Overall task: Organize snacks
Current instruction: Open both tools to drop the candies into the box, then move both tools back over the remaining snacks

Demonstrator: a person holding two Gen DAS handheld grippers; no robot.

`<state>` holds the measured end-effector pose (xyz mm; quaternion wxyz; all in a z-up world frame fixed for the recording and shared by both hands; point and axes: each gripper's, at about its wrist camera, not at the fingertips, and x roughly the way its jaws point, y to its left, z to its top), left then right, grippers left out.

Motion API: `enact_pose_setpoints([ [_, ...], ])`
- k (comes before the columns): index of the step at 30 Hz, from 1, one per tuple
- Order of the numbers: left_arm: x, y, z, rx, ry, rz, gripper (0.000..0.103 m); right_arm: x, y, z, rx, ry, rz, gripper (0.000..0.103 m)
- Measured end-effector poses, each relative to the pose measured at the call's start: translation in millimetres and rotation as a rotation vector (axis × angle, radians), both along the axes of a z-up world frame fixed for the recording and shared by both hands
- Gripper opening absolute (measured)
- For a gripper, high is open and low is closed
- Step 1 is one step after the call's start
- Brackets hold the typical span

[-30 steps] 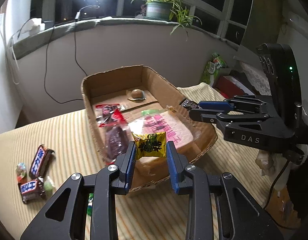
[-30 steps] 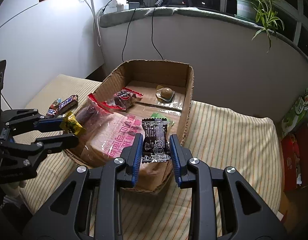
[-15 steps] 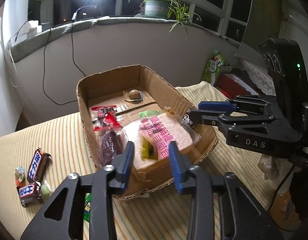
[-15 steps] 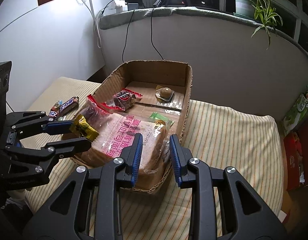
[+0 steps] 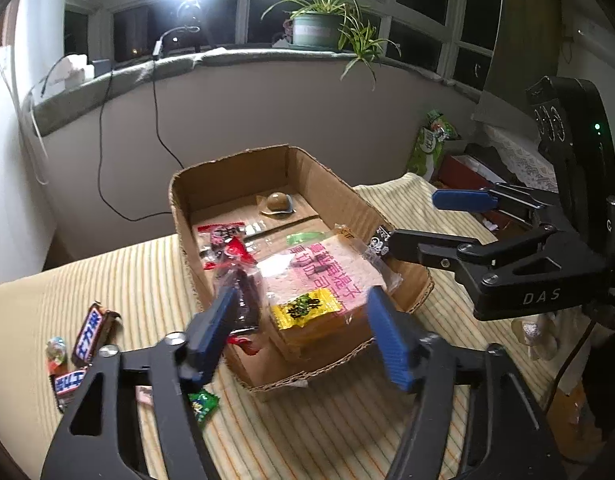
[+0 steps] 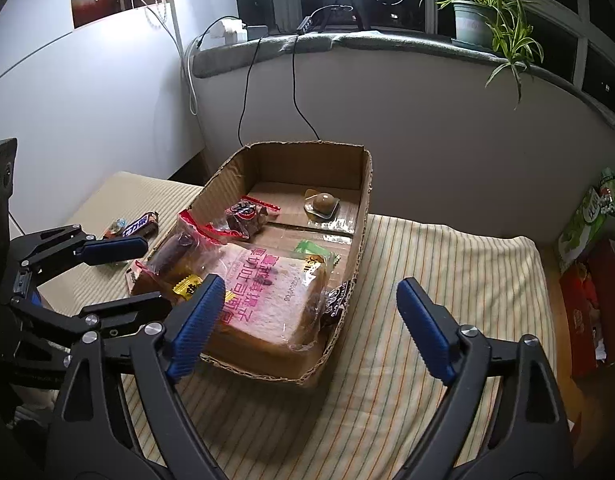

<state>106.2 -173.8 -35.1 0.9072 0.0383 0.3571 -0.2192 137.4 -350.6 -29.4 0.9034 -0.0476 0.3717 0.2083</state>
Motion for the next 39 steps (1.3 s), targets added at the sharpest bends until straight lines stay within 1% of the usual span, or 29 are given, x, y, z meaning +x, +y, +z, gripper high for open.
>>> enact_pose_setpoints([
  [1,-1.3,1.0,0.8,0.008,-0.010,0.009,0.078,-0.5,0.9,0.4,-0.002,0.000,0.000,0.093],
  [6,-3.4,6.5,1.9,0.019,-0.015,0.025,0.080,-4.3,5.1,1.4,-0.009,-0.001,0.001,0.094],
  [16,-9.9,19.7,5.1,0.014,-0.024,0.044,0.080,-13.2,17.4,7.9,-0.009,-0.009,0.023,0.094],
  [24,-15.3,47.7,5.6,0.005,-0.028,0.087,0.080,-24.7,37.8,12.9,0.004,-0.018,0.056,0.094],
  [28,-18.7,71.7,4.1,-0.002,-0.029,0.126,0.080,-34.8,49.7,15.0,0.021,-0.021,0.081,0.094],
  [31,-20.9,100.0,0.7,-0.017,-0.020,0.174,0.080,-46.0,60.6,17.0,0.039,-0.033,0.107,0.094],
  [34,-23.1,135.7,-7.5,-0.045,0.009,0.238,0.080,-59.3,74.2,16.9,0.064,-0.038,0.139,0.094],
  [39,-33.0,180.2,-23.8,-0.040,0.050,0.313,0.080,-75.8,102.4,8.4,0.088,-0.017,0.200,0.094],
])
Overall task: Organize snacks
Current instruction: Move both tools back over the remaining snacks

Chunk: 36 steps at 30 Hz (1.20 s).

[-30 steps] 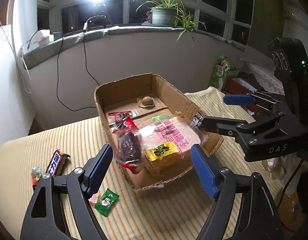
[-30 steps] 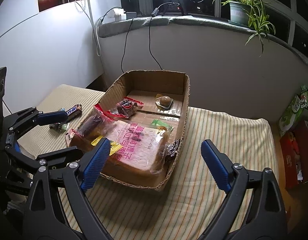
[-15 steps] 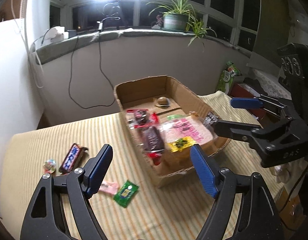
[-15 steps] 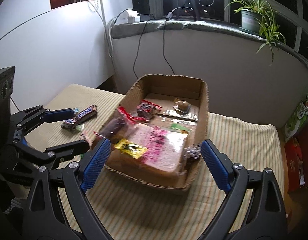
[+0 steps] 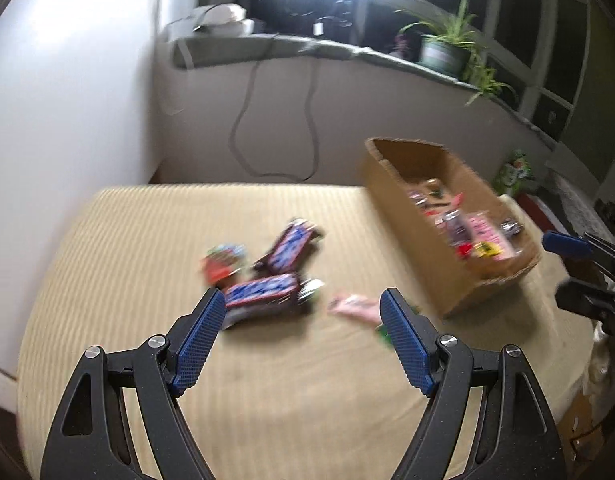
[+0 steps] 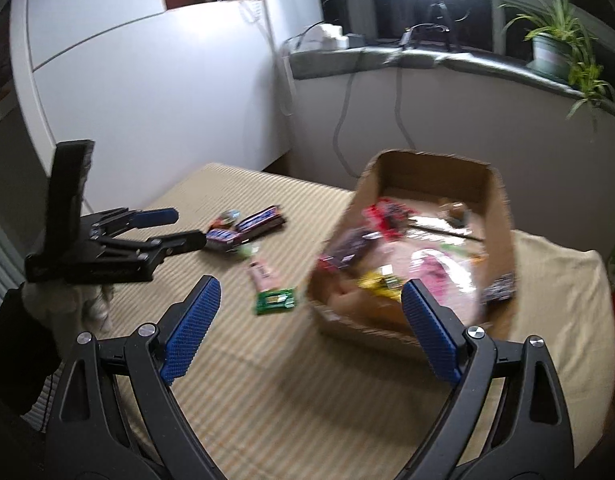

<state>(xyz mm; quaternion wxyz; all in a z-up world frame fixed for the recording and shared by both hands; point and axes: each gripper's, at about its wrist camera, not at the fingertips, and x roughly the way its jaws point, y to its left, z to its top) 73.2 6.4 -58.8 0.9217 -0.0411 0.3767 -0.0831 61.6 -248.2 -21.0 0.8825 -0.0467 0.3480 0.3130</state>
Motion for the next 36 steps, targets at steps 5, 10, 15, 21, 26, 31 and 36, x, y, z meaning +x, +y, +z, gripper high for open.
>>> enact_pose_setpoints([
  [5,-7.3,22.5,-12.9,0.010,0.028,0.020,0.078,-6.5,32.1,-22.8,-0.003,0.057,0.063,0.094],
  [10,-7.6,32.3,-18.5,-0.001,0.034,0.010,0.076,-8.6,57.7,-48.2,-0.003,0.130,0.081,0.090],
  [15,1.6,34.2,-22.0,-0.014,0.039,-0.037,0.066,-3.1,78.7,-60.5,-0.006,0.176,0.078,0.076],
  [21,25.4,34.6,-25.4,-0.044,0.070,-0.116,0.056,7.5,105.5,-61.5,-0.063,0.164,0.104,0.061],
  [26,47.0,32.0,-24.3,-0.061,0.081,-0.172,0.051,27.5,123.3,-67.9,-0.138,0.172,0.092,0.054],
  [31,61.2,28.3,-29.8,-0.055,0.106,-0.233,0.051,41.8,136.1,-78.9,-0.194,0.175,0.052,0.051],
  [36,75.4,32.0,-41.4,-0.103,0.157,-0.283,0.051,43.9,149.2,-89.3,-0.235,0.158,0.029,0.051],
])
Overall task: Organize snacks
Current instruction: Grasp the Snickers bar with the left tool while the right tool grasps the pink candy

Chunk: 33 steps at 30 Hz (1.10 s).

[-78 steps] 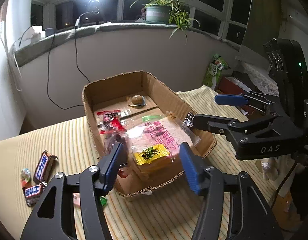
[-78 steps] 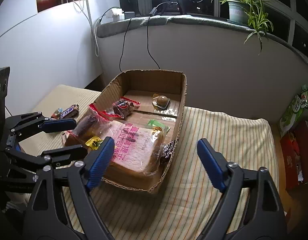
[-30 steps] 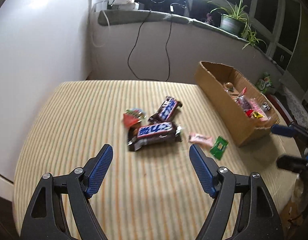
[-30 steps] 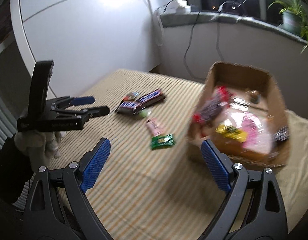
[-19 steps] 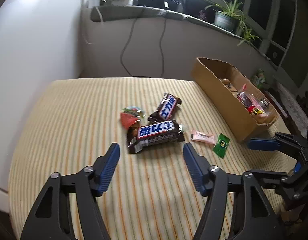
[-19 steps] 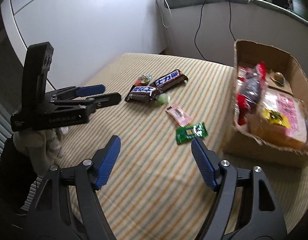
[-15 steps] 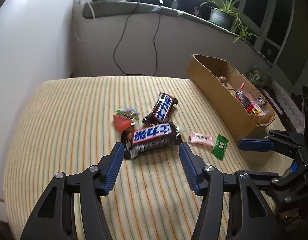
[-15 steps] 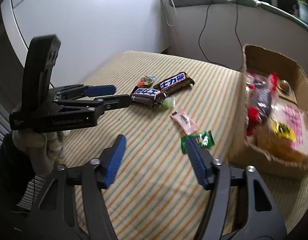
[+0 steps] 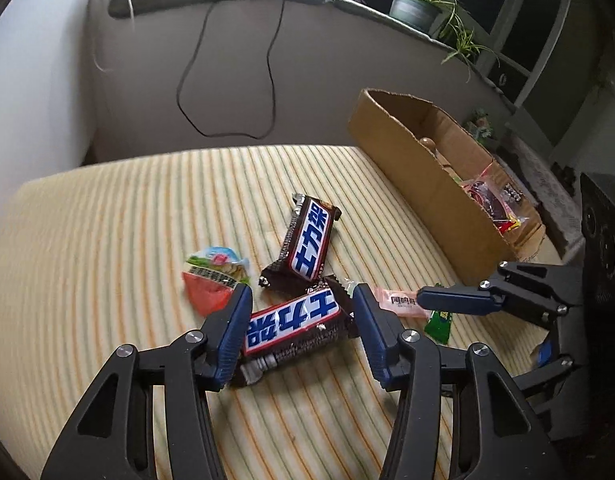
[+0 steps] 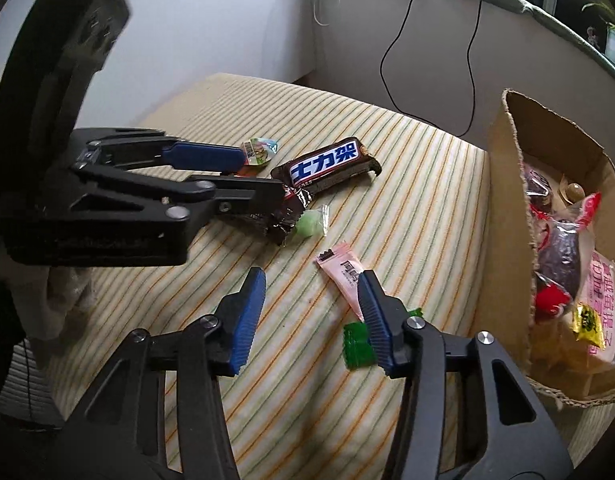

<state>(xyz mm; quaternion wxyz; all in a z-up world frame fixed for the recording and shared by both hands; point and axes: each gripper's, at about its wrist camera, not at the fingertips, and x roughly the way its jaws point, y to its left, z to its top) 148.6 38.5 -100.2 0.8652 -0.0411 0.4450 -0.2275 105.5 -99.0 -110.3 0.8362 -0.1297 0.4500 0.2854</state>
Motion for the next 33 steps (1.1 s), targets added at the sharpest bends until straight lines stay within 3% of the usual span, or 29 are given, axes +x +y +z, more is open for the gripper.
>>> enact_pose_setpoints([
  [5,-2.4,4.6,-3.5,0.017,0.007,-0.011,0.051,9.0,11.8,-6.1,-0.031,-0.022,-0.018,0.051],
  [12,-15.4,-3.7,-3.2,0.141,-0.024,-0.047,0.051,23.2,18.6,-16.5,-0.061,-0.007,-0.025,0.051],
  [23,-32.3,5.0,-5.7,0.178,-0.013,-0.071,0.051,16.0,13.7,-15.6,-0.037,0.070,0.020,0.050],
  [27,-40.6,5.5,-6.1,0.182,-0.001,-0.084,0.051,6.7,10.7,-13.6,-0.009,0.112,0.052,0.045],
  [29,-42.1,7.3,-5.0,0.169,0.008,-0.076,0.054,3.5,11.1,-14.3,-0.014,0.109,0.066,0.045],
  [31,-41.1,10.9,-4.6,0.168,0.015,-0.060,0.066,1.5,10.5,-14.8,-0.014,0.106,0.073,0.045],
  [33,-40.2,15.7,-1.8,0.171,0.006,-0.046,0.066,2.0,8.3,-14.6,-0.009,0.107,0.071,0.045],
])
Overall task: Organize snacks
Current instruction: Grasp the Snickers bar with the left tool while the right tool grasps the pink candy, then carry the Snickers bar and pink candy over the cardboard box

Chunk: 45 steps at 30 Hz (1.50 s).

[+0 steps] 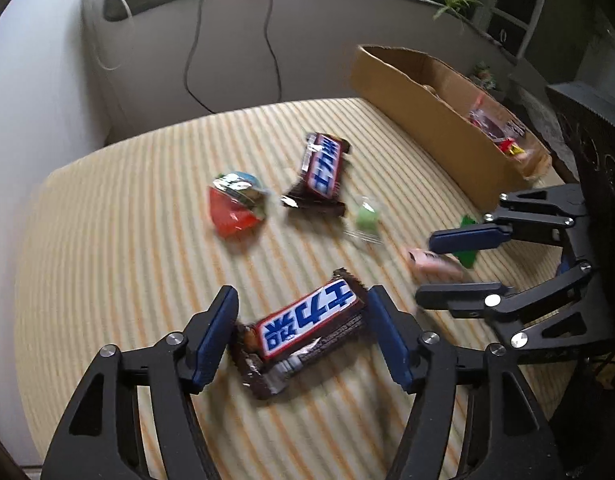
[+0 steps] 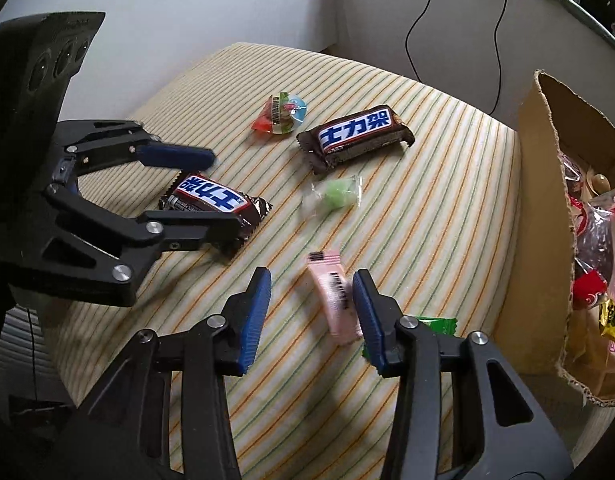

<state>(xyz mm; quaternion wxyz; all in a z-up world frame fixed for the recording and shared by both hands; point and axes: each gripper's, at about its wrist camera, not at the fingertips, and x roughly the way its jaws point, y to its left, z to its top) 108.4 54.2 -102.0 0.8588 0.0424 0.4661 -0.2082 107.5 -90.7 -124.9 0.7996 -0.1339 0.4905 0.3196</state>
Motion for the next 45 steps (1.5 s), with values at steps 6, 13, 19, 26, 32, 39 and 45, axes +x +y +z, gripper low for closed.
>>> enact_pose_setpoints([
  [6,7.1,6.3,10.6,-0.008,0.010,-0.023,0.066,-4.0,-13.7,7.8,0.025,-0.015,-0.022,0.045],
  [13,-2.4,-26.9,-8.5,0.219,0.033,-0.172,0.067,-13.8,-10.0,0.7,-0.015,-0.020,0.043,0.045],
  [19,-0.8,-28.0,-11.3,0.169,0.041,-0.136,0.046,-10.0,-13.6,1.2,-0.016,-0.019,0.035,0.028],
  [26,-8.8,-22.5,-14.3,0.068,0.000,0.009,0.027,-8.6,-17.9,1.3,-0.019,-0.026,0.031,0.021],
  [32,-16.8,-15.9,-13.1,-0.058,-0.011,0.114,0.027,-7.7,-19.5,4.7,0.019,-0.030,0.010,0.020],
  [39,-9.8,-25.4,5.1,-0.082,-0.048,0.140,0.027,-13.8,-41.4,32.6,0.100,-0.067,-0.010,0.020],
  [45,1.0,-42.2,24.5,-0.106,-0.095,0.143,0.027,-12.3,-65.4,60.5,0.158,-0.109,-0.033,0.020],
])
